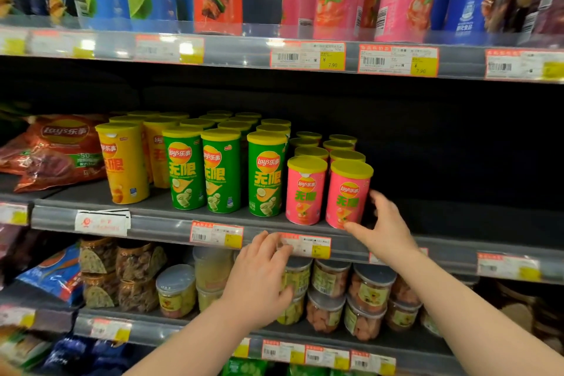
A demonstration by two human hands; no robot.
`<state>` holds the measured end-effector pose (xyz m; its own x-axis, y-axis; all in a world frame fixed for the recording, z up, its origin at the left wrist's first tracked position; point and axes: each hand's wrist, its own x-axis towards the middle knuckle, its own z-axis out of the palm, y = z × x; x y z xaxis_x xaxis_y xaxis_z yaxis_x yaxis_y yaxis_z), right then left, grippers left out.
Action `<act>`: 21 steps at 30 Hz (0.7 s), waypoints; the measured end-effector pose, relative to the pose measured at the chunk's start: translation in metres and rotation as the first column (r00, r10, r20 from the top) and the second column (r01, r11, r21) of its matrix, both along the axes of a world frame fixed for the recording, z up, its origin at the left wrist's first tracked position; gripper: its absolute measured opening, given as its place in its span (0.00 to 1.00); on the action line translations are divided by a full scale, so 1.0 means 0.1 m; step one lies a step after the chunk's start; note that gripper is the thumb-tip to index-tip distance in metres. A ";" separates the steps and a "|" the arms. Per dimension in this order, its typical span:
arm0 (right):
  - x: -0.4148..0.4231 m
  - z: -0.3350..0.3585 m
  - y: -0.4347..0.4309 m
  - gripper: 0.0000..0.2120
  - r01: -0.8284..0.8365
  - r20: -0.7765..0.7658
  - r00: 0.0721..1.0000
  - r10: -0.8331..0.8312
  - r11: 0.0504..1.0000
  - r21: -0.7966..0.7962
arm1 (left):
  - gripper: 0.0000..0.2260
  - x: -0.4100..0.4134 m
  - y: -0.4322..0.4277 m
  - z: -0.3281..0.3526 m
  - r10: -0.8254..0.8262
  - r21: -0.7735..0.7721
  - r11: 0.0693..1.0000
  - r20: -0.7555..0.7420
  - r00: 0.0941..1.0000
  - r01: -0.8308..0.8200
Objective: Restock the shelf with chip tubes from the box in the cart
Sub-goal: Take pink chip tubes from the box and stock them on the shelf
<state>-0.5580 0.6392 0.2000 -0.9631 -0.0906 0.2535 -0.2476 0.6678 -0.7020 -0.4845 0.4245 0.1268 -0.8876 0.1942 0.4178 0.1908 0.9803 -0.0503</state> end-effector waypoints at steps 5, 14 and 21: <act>0.34 -0.21 -0.10 0.33 0.038 -0.166 0.986 0.005 0.966 0.257 | 0.26 0.19 -0.16 -0.14 -0.029 0.013 1.000 0.041 0.999 0.028; 0.95 -0.78 -0.79 0.26 -0.240 0.061 0.956 0.286 0.648 0.723 | 0.25 0.74 -0.56 -0.41 0.032 0.035 0.998 0.326 0.945 -0.046; 1.34 -1.08 -1.53 0.23 -0.430 0.269 0.890 0.368 0.482 0.763 | 0.25 1.38 -1.11 -0.65 0.166 -0.038 0.984 0.511 0.843 -0.171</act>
<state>-0.4237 0.4859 0.0921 -0.7796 -0.6000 -0.1794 -0.6140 0.7887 0.0305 -0.3460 0.3134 0.0618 -0.9945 0.0201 -0.1027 0.0185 0.9997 0.0172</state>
